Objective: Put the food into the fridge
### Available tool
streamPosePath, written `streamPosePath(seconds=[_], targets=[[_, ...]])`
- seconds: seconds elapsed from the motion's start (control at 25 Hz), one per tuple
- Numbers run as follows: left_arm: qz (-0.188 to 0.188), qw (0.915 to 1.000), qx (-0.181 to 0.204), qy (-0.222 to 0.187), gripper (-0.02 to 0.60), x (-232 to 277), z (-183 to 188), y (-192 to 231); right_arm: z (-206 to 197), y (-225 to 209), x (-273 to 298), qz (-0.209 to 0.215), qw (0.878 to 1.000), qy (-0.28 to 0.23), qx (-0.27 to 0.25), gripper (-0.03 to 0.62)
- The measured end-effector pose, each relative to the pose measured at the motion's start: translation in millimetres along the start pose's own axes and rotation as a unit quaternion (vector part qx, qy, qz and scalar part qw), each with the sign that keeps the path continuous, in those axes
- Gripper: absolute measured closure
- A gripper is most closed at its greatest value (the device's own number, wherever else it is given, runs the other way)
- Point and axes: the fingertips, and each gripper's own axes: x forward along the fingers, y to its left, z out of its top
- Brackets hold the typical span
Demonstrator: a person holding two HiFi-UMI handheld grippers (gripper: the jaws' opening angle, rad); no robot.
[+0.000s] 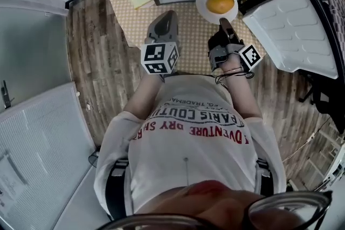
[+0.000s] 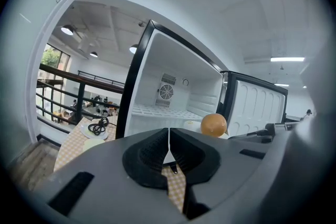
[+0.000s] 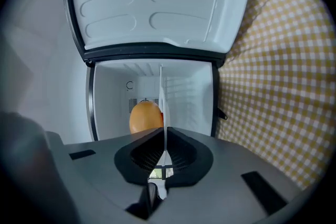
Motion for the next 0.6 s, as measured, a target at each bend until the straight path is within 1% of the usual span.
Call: streamPosePath(seconds=[0.16,0.32,0.52,0.6], targets=[[0.019,0.9998,-0.001,-0.006,0.554,6,8,0,5,15,22,0.011,1.000,0.024,0.001,0.560],[0.036,0.9992,-0.007,-0.013,0.554,11,14,1,9,24,45,0.005,0.999,0.046,-0.008,0.560],[0.051,0.9986,-0.005,-0.014,0.554,20,19,3,17,41,76,0.008,0.998,0.060,-0.028,0.559],[0.056,0.9983,-0.006,-0.012,0.554,23,17,5,20,45,89,0.012,0.998,0.063,-0.025,0.560]])
